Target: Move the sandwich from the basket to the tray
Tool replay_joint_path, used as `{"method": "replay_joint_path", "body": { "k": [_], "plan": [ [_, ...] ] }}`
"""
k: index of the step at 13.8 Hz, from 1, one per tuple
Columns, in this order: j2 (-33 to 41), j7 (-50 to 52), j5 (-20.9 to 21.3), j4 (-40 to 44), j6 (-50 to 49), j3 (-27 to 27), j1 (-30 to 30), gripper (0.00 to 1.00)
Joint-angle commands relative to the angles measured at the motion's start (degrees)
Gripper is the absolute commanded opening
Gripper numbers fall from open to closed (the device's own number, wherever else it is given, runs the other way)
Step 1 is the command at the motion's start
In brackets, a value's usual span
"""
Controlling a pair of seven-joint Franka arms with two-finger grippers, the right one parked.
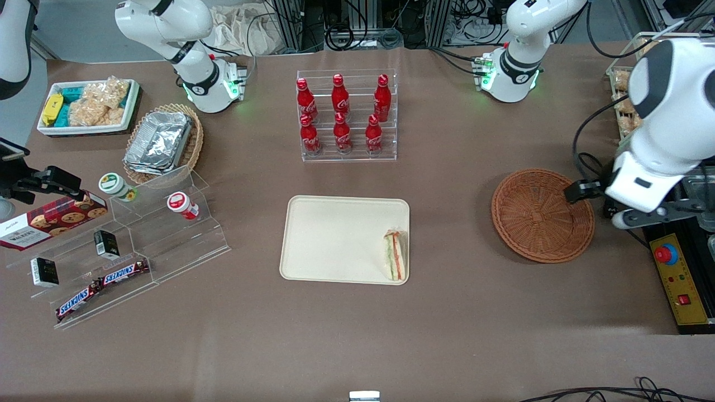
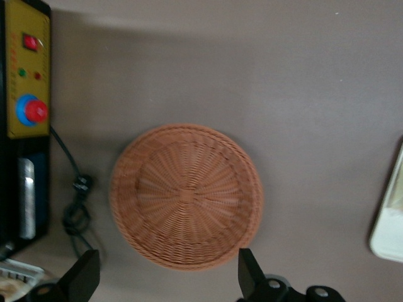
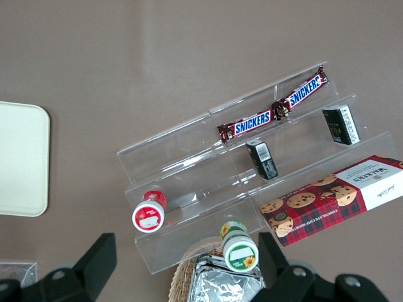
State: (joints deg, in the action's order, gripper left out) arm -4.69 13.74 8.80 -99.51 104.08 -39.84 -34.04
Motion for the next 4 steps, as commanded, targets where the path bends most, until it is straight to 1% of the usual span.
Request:
{"method": "replay_joint_path", "body": {
  "k": [1,4],
  "plan": [
    [-2.2,-5.6,-0.6,5.4,-2.8,-0.1,-1.2,0.99],
    [-8.3,-5.2,-0.1,12.5,-3.7,-0.1,-1.2,0.99]
  ]
}}
